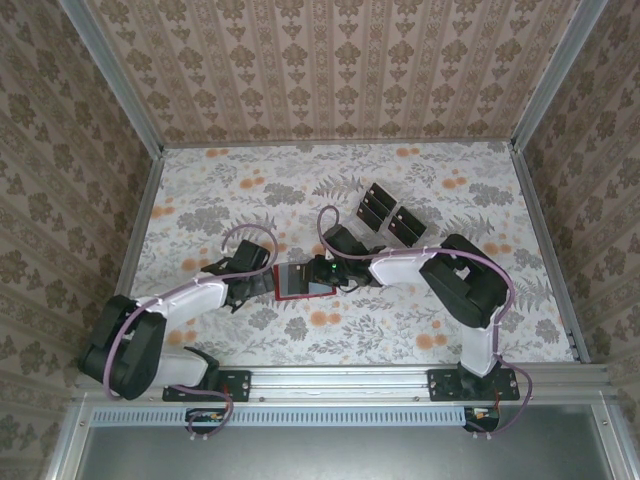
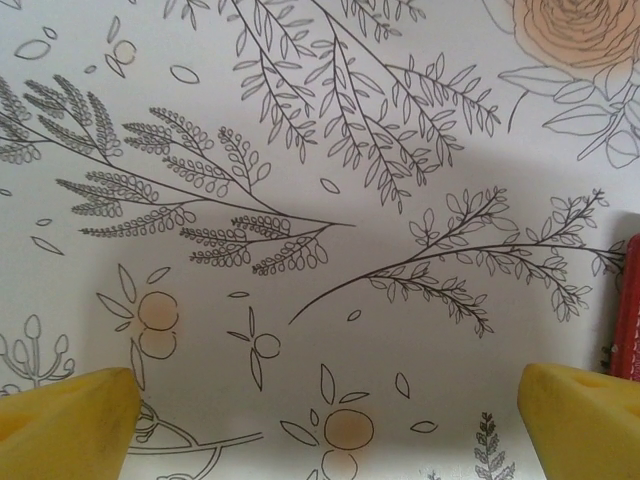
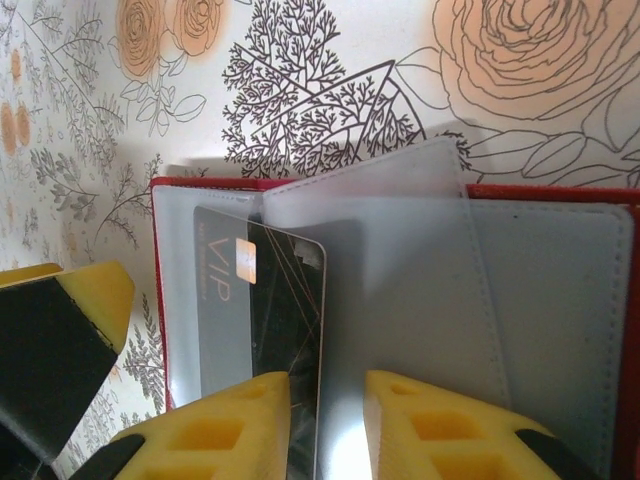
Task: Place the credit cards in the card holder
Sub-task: Insert the credit card into the card slot.
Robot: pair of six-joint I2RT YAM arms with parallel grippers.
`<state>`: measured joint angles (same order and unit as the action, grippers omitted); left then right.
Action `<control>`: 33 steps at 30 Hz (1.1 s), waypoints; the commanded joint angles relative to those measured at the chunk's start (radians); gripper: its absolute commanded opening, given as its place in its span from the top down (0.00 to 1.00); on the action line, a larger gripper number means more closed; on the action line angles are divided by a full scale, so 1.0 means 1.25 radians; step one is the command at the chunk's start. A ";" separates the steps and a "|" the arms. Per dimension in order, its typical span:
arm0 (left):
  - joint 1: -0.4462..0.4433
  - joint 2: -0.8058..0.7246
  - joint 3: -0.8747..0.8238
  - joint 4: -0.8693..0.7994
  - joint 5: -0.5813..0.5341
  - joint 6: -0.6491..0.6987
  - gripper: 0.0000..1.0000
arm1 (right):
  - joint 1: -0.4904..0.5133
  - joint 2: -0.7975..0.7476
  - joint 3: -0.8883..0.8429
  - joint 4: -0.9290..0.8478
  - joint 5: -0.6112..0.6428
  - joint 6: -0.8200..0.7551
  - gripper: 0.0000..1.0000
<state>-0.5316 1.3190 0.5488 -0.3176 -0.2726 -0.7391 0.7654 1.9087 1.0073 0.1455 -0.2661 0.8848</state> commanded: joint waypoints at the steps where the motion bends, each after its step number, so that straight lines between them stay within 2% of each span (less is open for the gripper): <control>1: -0.007 0.017 0.016 0.012 0.010 0.018 0.00 | -0.002 0.026 0.022 -0.033 -0.002 -0.014 0.77; 14: -0.023 0.070 0.024 0.034 0.022 0.021 0.00 | 0.000 0.037 0.048 -0.032 -0.028 -0.013 0.91; 33: -0.041 0.074 0.018 0.040 0.018 0.013 0.00 | 0.030 0.071 0.114 -0.057 -0.043 -0.013 0.93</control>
<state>-0.5682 1.3811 0.5713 -0.3042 -0.3023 -0.7322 0.7898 1.9694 1.1168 0.1116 -0.2996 0.8845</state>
